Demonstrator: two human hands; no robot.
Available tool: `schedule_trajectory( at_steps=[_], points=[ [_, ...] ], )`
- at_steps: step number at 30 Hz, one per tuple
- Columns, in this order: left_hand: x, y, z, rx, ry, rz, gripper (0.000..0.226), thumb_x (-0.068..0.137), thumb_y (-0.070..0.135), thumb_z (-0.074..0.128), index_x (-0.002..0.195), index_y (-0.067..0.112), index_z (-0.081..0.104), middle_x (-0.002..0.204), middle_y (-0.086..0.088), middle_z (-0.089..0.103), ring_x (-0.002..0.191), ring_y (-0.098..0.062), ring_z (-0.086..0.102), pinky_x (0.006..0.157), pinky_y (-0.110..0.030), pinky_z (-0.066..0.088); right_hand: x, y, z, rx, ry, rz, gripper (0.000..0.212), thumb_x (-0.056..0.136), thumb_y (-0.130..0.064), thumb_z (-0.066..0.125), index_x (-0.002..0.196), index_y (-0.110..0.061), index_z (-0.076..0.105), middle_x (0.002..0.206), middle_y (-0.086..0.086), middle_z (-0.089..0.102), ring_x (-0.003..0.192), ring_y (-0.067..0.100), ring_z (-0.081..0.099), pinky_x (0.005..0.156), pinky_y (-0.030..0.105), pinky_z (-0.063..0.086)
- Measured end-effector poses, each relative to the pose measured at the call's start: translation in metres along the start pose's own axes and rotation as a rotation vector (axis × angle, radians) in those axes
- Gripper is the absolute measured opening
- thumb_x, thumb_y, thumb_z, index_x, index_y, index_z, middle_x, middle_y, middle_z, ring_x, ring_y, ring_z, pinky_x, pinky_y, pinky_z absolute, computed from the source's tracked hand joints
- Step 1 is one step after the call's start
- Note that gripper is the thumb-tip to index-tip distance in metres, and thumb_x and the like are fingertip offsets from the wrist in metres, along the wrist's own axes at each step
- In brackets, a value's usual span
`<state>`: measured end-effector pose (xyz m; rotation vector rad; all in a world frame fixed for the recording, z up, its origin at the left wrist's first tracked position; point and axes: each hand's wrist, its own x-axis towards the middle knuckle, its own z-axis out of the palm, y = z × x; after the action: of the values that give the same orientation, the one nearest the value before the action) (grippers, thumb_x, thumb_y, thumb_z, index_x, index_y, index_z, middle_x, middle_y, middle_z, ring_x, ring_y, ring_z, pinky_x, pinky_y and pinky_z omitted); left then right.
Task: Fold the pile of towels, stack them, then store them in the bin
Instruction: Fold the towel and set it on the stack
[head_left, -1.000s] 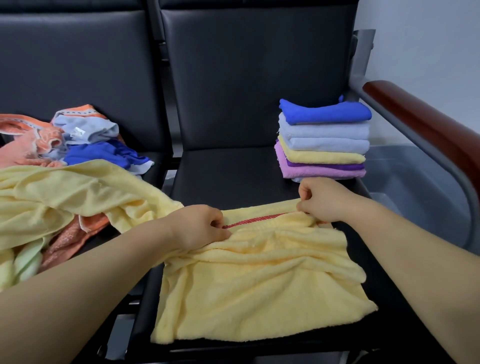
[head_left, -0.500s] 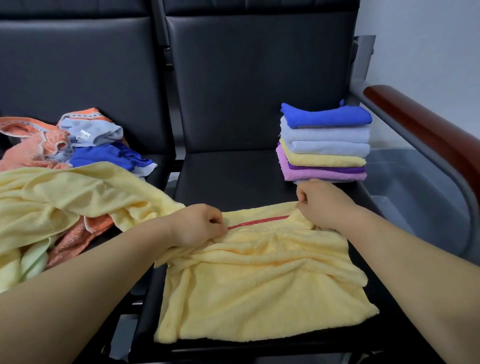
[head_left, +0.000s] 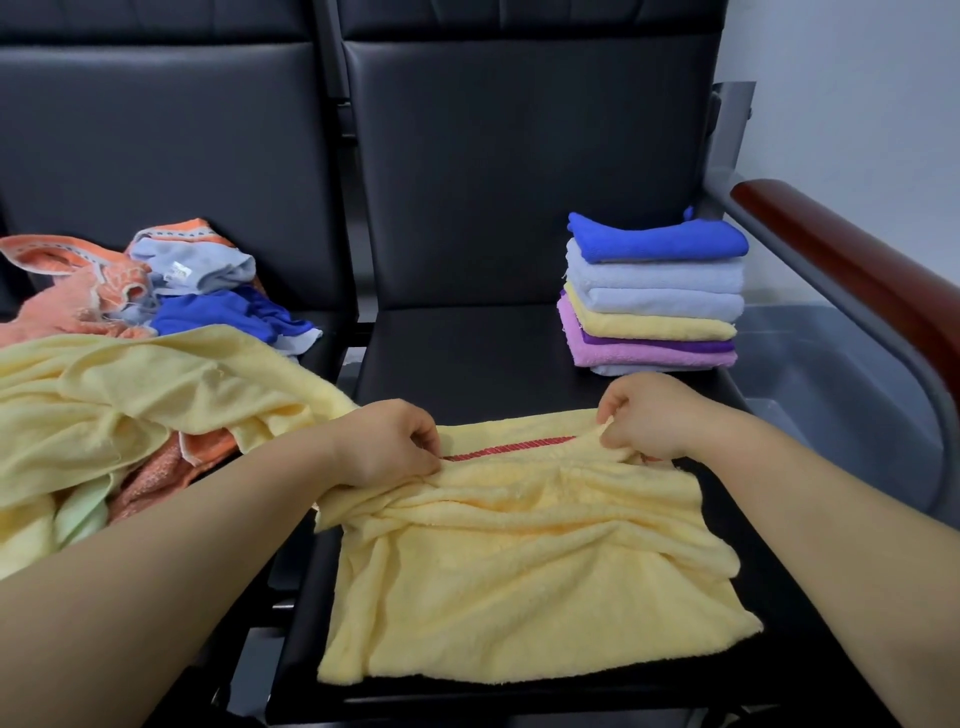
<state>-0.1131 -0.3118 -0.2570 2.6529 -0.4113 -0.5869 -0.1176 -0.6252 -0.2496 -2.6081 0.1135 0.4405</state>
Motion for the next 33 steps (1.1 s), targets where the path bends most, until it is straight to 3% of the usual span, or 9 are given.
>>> schedule_trajectory(
  at_steps=[3, 6, 10, 16, 20, 23, 28, 33],
  points=[
    [-0.001, -0.003, -0.002, 0.051, -0.006, -0.043, 0.01, 0.092, 0.037, 0.065, 0.088, 0.031, 0.072, 0.093, 0.012, 0.07, 0.09, -0.006, 0.065, 0.083, -0.027, 0.056, 0.005, 0.004, 0.001, 0.098, 0.204, 0.015, 0.03, 0.091, -0.01, 0.066, 0.117, -0.023, 0.069, 0.099, -0.01, 0.061, 0.093, 0.019, 0.064, 0.082, 0.035, 0.055],
    [-0.001, -0.005, -0.005, 0.024, 0.007, -0.103, 0.013, 0.092, 0.034, 0.064, 0.088, 0.025, 0.073, 0.092, 0.008, 0.071, 0.088, -0.01, 0.065, 0.076, -0.025, 0.055, 0.01, 0.007, 0.007, 0.08, 0.293, 0.025, 0.022, 0.094, -0.011, 0.062, 0.113, -0.019, 0.072, 0.102, -0.005, 0.065, 0.095, 0.021, 0.063, 0.079, 0.036, 0.054],
    [0.002, -0.005, -0.005, -0.005, 0.062, -0.156, 0.017, 0.095, 0.029, 0.056, 0.091, 0.021, 0.07, 0.095, 0.003, 0.069, 0.09, -0.014, 0.064, 0.076, -0.028, 0.053, 0.014, 0.009, 0.019, -0.049, 0.271, 0.037, 0.014, 0.097, -0.015, 0.055, 0.095, -0.023, 0.067, 0.101, -0.002, 0.068, 0.088, 0.018, 0.062, 0.072, 0.035, 0.051],
    [0.004, -0.008, -0.008, 0.017, 0.077, -0.172, 0.019, 0.098, 0.026, 0.049, 0.091, 0.022, 0.066, 0.095, 0.003, 0.067, 0.089, -0.014, 0.062, 0.072, -0.028, 0.049, 0.017, 0.007, 0.022, -0.058, 0.314, 0.067, 0.015, 0.093, -0.02, 0.057, 0.081, -0.011, 0.053, 0.078, 0.005, 0.056, 0.068, 0.02, 0.046, 0.062, 0.036, 0.037],
    [0.002, -0.008, -0.015, 0.032, -0.032, -0.181, 0.014, 0.09, 0.028, 0.058, 0.087, 0.024, 0.072, 0.094, 0.005, 0.071, 0.09, -0.012, 0.066, 0.08, -0.029, 0.057, 0.016, 0.009, 0.022, -0.064, 0.364, 0.106, 0.013, 0.089, -0.021, 0.06, 0.087, -0.008, 0.059, 0.083, 0.005, 0.063, 0.076, 0.024, 0.059, 0.063, 0.037, 0.046],
    [0.002, -0.007, -0.017, 0.019, -0.072, -0.212, 0.019, 0.089, 0.028, 0.058, 0.09, 0.016, 0.074, 0.094, -0.002, 0.073, 0.089, -0.015, 0.068, 0.082, -0.033, 0.058, 0.018, 0.01, 0.024, -0.094, 0.359, 0.114, 0.011, 0.09, -0.022, 0.06, 0.088, -0.011, 0.06, 0.084, 0.004, 0.063, 0.077, 0.024, 0.06, 0.064, 0.038, 0.05],
    [0.006, -0.015, -0.012, -0.009, 0.065, -0.219, 0.019, 0.099, 0.027, 0.051, 0.094, 0.019, 0.067, 0.096, 0.001, 0.066, 0.089, -0.015, 0.061, 0.068, -0.027, 0.046, 0.024, 0.013, 0.028, -0.147, 0.367, 0.121, 0.01, 0.092, -0.02, 0.056, 0.083, -0.014, 0.052, 0.083, 0.004, 0.06, 0.072, 0.021, 0.056, 0.053, 0.033, 0.037],
    [0.01, -0.021, -0.009, 0.079, 0.132, -0.216, 0.018, 0.103, 0.027, 0.046, 0.102, 0.02, 0.063, 0.098, 0.002, 0.064, 0.089, -0.014, 0.059, 0.068, -0.026, 0.045, 0.025, 0.014, 0.028, -0.143, 0.373, 0.112, 0.007, 0.095, -0.018, 0.052, 0.09, -0.016, 0.048, 0.088, 0.003, 0.058, 0.073, 0.019, 0.054, 0.054, 0.033, 0.035]
  ],
)
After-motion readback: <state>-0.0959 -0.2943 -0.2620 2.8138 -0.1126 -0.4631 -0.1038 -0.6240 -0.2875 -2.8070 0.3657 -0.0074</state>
